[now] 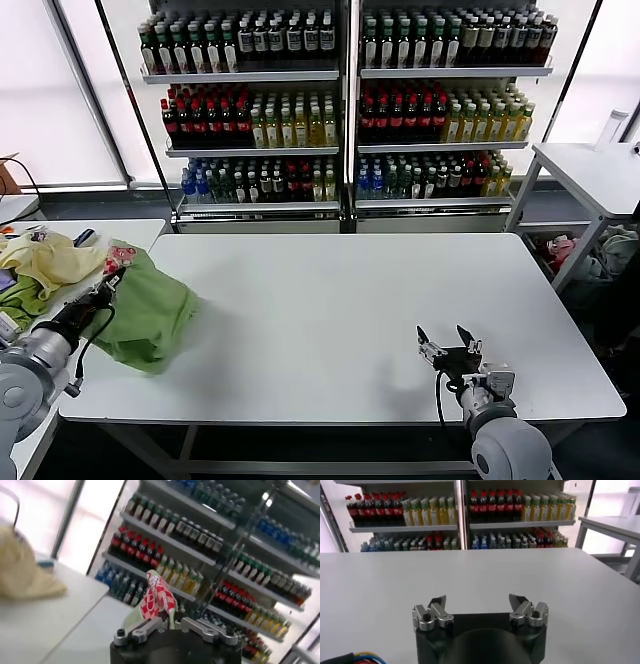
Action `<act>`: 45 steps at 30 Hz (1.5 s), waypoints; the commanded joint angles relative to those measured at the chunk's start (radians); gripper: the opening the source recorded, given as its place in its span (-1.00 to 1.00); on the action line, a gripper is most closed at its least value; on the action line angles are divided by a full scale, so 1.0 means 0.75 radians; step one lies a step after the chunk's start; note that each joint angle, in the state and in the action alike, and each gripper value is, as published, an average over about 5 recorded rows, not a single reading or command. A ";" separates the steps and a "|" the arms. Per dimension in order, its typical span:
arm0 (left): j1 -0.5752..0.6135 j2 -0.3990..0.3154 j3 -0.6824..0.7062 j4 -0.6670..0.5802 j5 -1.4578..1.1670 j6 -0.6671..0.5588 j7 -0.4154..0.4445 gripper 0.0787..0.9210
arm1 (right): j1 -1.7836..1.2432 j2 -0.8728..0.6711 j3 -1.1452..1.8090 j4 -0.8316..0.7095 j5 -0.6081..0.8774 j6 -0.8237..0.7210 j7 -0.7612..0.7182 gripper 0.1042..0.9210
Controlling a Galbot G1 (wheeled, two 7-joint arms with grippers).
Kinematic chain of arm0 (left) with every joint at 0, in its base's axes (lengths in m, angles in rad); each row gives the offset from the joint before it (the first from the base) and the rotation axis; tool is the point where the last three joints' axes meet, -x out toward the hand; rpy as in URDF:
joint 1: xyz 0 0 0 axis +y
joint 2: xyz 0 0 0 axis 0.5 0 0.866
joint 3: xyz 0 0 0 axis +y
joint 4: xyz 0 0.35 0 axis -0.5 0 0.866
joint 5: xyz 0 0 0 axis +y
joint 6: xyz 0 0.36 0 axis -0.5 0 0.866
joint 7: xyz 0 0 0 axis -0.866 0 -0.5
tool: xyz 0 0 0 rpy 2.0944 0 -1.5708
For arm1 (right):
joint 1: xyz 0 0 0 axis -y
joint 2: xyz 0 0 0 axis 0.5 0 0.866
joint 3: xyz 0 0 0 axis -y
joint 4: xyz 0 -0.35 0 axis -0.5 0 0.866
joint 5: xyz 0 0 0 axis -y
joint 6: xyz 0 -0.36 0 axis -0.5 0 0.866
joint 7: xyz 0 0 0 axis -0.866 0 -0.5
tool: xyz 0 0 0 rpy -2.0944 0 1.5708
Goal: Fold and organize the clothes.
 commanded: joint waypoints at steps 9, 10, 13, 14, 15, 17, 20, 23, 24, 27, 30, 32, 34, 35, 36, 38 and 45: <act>-0.248 -0.335 0.868 -0.083 0.973 -0.038 -0.189 -0.92 | -0.037 0.023 0.004 0.040 -0.054 0.015 -0.005 0.76; -0.270 -0.367 0.911 -0.051 0.975 -0.035 -0.199 -0.92 | -0.040 0.023 0.005 0.041 -0.060 0.017 -0.005 0.76; -0.332 -0.455 1.003 0.065 0.986 -0.034 -0.229 -0.92 | -0.046 0.023 0.010 0.041 -0.068 0.021 -0.007 0.76; -0.352 -0.483 1.028 0.099 0.990 -0.032 -0.241 -0.92 | -0.047 0.023 0.013 0.042 -0.069 0.022 -0.007 0.76; -0.370 -0.507 1.052 0.130 0.997 -0.030 -0.252 -0.92 | -0.048 0.023 0.015 0.042 -0.069 0.022 -0.007 0.76; -0.407 -0.553 1.103 0.193 1.025 -0.022 -0.273 -0.92 | -0.048 0.022 0.018 0.043 -0.070 0.022 -0.007 0.76; -0.457 -0.605 1.168 0.291 1.078 -0.010 -0.293 -0.92 | -0.047 0.017 0.021 0.047 -0.073 0.021 -0.009 0.76; -0.499 -0.649 1.212 0.381 1.121 -0.006 -0.297 -0.92 | -0.036 0.011 0.024 0.043 -0.072 0.021 -0.012 0.76; -0.510 -0.660 1.224 0.404 1.136 -0.008 -0.293 -0.92 | -0.031 0.009 0.025 0.041 -0.071 0.022 -0.012 0.76; -0.533 -0.677 1.258 0.434 1.193 -0.043 -0.254 -0.87 | -0.014 -0.001 0.028 0.034 -0.067 0.022 -0.017 0.76; -0.545 -0.675 1.298 0.411 1.234 -0.107 -0.215 -0.71 | 0.003 -0.013 0.028 0.027 -0.061 0.023 -0.022 0.76; -0.547 -0.669 1.320 0.376 1.238 -0.139 -0.223 -0.58 | 0.019 -0.019 0.024 0.019 -0.055 0.025 -0.023 0.76; -0.542 -0.654 1.336 0.331 1.238 -0.155 -0.246 -0.46 | 0.041 -0.023 0.014 0.009 -0.046 0.026 -0.020 0.76; -0.534 -0.639 1.343 0.300 1.238 -0.161 -0.261 -0.40 | 0.055 -0.023 0.004 0.002 -0.041 0.027 -0.017 0.76; -0.523 -0.622 1.347 0.270 1.237 -0.165 -0.273 -0.34 | 0.068 -0.022 -0.008 -0.004 -0.036 0.027 -0.013 0.76; -0.487 -0.581 1.333 0.195 1.235 -0.171 -0.293 -0.19 | 0.100 -0.016 -0.046 -0.016 -0.024 0.028 -0.003 0.76; -0.273 -0.406 0.994 -0.017 1.213 -0.208 -0.309 0.28 | 0.279 0.085 -0.302 -0.126 0.002 0.044 0.088 0.76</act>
